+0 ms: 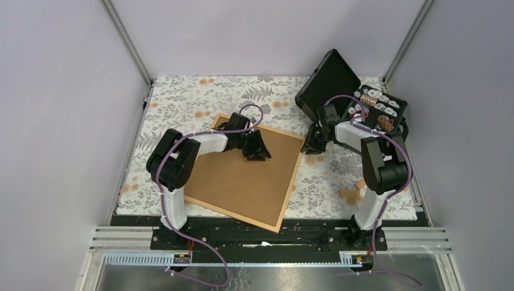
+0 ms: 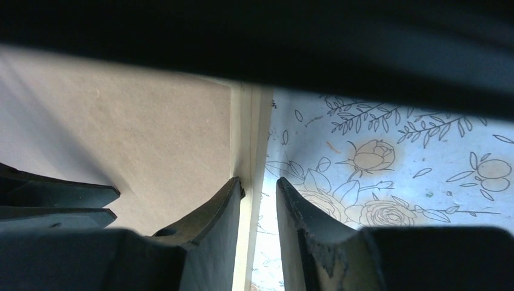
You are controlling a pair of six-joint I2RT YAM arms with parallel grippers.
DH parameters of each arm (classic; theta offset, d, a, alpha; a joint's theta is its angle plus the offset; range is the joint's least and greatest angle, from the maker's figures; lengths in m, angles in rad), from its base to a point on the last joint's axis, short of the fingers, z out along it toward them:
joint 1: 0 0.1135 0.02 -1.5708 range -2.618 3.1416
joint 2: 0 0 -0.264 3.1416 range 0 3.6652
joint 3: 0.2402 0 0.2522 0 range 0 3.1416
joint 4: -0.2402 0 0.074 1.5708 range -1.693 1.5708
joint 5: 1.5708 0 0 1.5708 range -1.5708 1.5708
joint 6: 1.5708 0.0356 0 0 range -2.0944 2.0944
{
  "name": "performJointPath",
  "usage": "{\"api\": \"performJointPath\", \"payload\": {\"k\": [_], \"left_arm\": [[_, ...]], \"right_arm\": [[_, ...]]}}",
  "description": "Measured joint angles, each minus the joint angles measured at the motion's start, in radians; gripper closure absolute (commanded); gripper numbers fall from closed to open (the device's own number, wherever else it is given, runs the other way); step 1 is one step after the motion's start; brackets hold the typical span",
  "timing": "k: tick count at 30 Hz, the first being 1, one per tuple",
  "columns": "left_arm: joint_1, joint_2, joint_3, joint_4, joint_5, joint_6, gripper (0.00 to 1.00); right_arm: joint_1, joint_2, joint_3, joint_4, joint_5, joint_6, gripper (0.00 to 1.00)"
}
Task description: Put the photo into the frame
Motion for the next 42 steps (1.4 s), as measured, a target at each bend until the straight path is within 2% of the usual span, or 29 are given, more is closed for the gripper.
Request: {"api": "performJointPath", "payload": {"k": [16,33,36,39,42], "left_arm": [[0.001,0.000,-0.003,0.004,0.000,0.000,0.59],[0.001,0.000,-0.004,0.002,-0.004,0.001,0.60],[0.001,-0.001,-0.004,0.000,-0.004,0.008,0.59],[0.001,-0.006,-0.004,-0.006,-0.006,0.017,0.59],[0.000,-0.008,-0.002,-0.010,-0.007,0.025,0.59]], "right_arm": [[0.044,-0.002,-0.015,0.038,0.077,0.091,0.64],[0.212,-0.011,-0.040,0.060,0.428,0.214,0.62],[0.219,0.004,0.010,0.006,0.439,0.195,0.56],[0.220,0.024,0.082,-0.068,0.405,0.137,0.40],[0.222,-0.006,0.104,-0.118,0.325,0.094,0.37]]}}
